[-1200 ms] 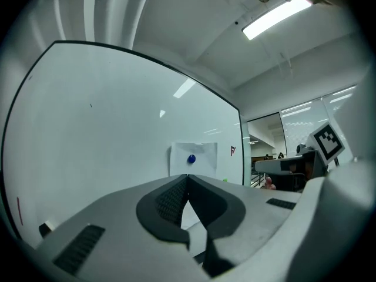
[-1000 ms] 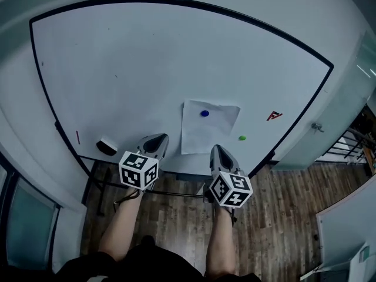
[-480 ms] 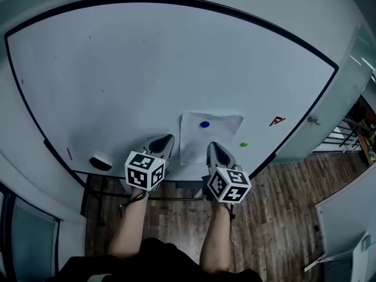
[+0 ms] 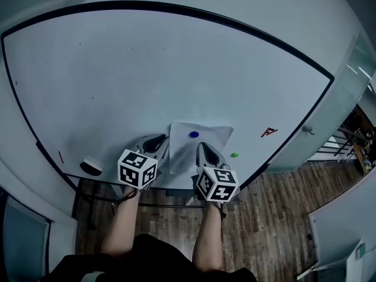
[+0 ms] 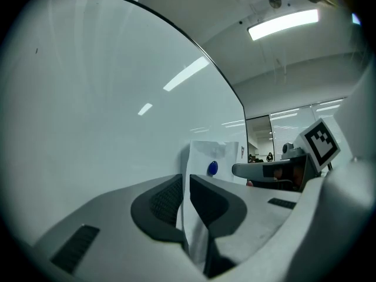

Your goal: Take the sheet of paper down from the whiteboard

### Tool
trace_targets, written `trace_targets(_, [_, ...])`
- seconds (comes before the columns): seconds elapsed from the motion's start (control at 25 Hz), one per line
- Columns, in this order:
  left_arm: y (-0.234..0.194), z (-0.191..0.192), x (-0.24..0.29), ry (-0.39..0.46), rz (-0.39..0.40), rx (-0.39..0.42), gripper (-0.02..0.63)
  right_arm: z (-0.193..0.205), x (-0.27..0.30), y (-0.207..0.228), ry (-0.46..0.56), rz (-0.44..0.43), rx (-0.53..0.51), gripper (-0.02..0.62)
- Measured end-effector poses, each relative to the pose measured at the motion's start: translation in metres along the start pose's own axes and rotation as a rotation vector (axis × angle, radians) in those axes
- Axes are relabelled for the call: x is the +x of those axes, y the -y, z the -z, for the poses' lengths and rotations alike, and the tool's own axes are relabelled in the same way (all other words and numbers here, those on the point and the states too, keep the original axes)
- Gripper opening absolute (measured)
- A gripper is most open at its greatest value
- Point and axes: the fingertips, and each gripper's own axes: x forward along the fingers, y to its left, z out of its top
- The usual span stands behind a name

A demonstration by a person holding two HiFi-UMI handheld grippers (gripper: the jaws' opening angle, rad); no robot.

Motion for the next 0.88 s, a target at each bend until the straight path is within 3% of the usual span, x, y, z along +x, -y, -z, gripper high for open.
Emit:
trace_targets(0.12, [0.000,0.002,0.008,-0.012,-0.004,0.013,0.031,0.003,0.008,0.000,-0.009,-0.016,-0.011,0.025])
trace_targets(0.2, [0.004,0.004,0.013,-0.022,0.013,0.016,0.095,0.004,0.010,0.001,-0.014,-0.020,-0.022,0.025])
trace_targets(0.44, [0.015,0.004,0.030,-0.030,0.040,0.037,0.095,0.003,0.016,0.011,-0.004,-0.013,-0.015,0.025])
trace_targets(0.6, [0.011,0.001,0.029,-0.022,0.025,0.028,0.046,0.002,0.017,0.011,-0.003,-0.015,-0.021,0.025])
trace_targets(0.88, [0.006,0.002,0.029,-0.021,0.026,0.006,0.023,0.003,0.023,0.009,-0.003,0.002,-0.088,0.025])
